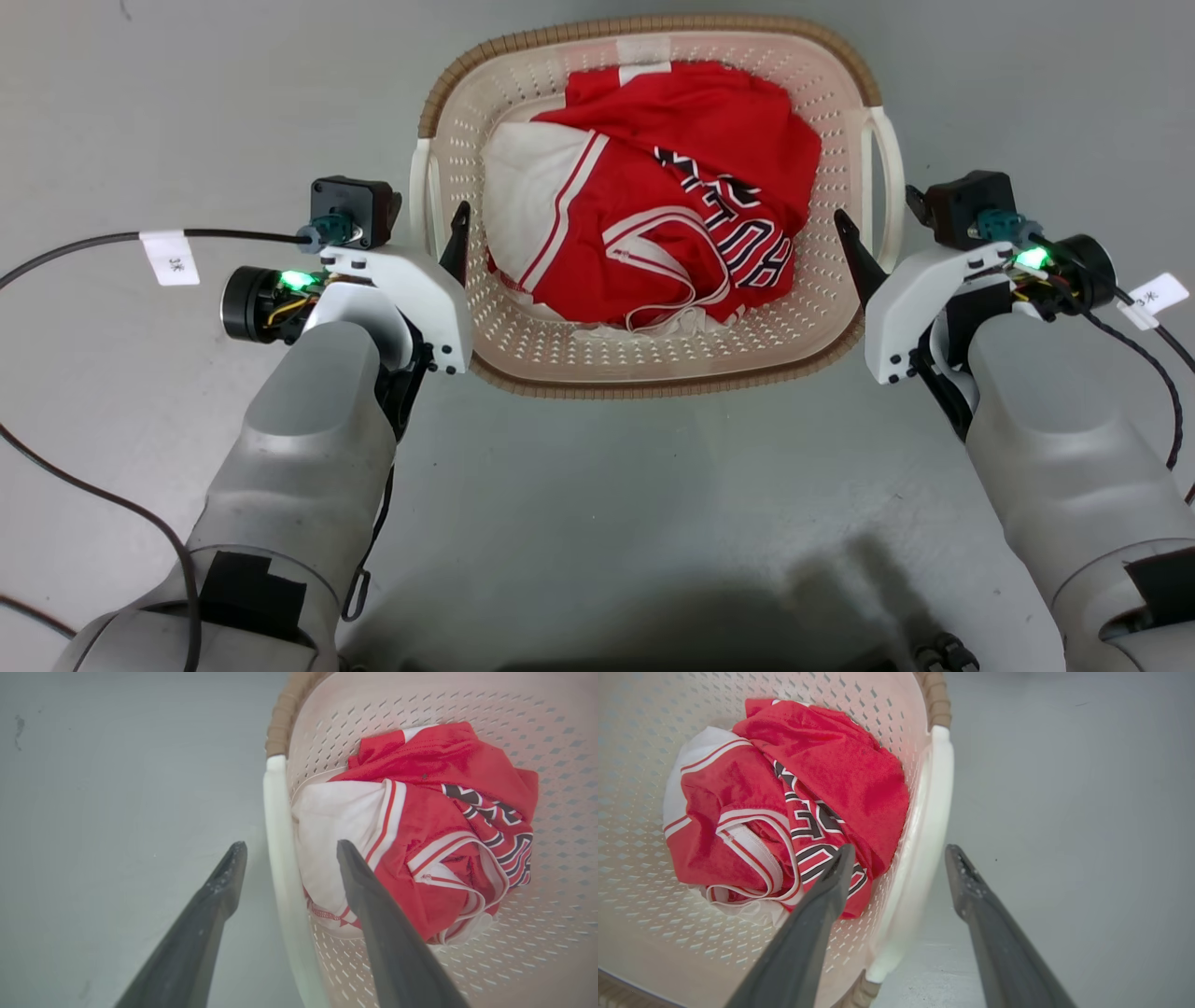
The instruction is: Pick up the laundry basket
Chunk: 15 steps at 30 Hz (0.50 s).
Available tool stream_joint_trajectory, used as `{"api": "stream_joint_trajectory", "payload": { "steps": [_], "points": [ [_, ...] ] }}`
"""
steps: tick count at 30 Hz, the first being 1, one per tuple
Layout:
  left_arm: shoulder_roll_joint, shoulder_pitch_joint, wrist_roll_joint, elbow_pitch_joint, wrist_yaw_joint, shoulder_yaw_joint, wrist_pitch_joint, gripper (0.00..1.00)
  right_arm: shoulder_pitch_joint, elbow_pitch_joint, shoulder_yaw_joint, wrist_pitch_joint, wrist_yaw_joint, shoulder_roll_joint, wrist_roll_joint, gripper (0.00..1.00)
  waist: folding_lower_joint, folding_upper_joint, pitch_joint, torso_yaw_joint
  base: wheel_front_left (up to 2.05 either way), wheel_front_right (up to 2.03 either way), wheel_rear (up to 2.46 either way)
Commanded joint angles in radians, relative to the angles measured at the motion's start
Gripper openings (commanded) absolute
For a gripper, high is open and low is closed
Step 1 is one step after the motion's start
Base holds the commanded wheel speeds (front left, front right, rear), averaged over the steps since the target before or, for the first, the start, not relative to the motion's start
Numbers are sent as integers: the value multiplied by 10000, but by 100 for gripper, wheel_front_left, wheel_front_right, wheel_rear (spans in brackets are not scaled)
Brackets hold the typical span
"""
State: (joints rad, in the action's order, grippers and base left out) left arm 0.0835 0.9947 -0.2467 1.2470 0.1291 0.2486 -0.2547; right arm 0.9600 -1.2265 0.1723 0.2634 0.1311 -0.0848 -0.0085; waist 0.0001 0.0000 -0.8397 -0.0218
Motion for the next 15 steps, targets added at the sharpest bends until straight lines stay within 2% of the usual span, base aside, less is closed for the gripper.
{"api": "stream_joint_trajectory", "payload": {
  "steps": [1,7,8,9,10,11,12,15],
  "points": [
    [-20,179,-52,59,12,92,36,100,257,-85,55,23,-7,38,-36,100,-1,0,-201,36,0,0,0],
    [-14,591,-293,233,13,470,162,100,634,-406,81,-9,-7,57,-96,100,-1,0,-686,43,0,0,0],
    [-21,633,-305,247,13,520,189,100,665,-436,58,-44,-7,54,-75,91,-1,0,-718,54,0,0,0],
    [-35,659,-309,260,13,570,220,100,699,-457,47,-38,-7,46,-81,28,-1,0,-745,65,0,0,0],
    [-36,699,-309,271,13,618,207,46,725,-474,54,-37,-7,38,-109,0,-1,0,-768,76,0,0,0],
    [-36,699,-309,271,13,618,207,46,725,-474,54,-37,-7,38,-109,0,-1,0,-768,76,0,0,0],
    [-42,733,-341,283,13,650,193,0,730,-492,65,-36,-7,36,-124,0,-1,0,-785,85,0,0,0],
    [-77,801,-411,303,12,779,253,0,744,-547,128,-44,-5,55,-221,0,-1,0,-771,109,0,0,0]
  ]
}}
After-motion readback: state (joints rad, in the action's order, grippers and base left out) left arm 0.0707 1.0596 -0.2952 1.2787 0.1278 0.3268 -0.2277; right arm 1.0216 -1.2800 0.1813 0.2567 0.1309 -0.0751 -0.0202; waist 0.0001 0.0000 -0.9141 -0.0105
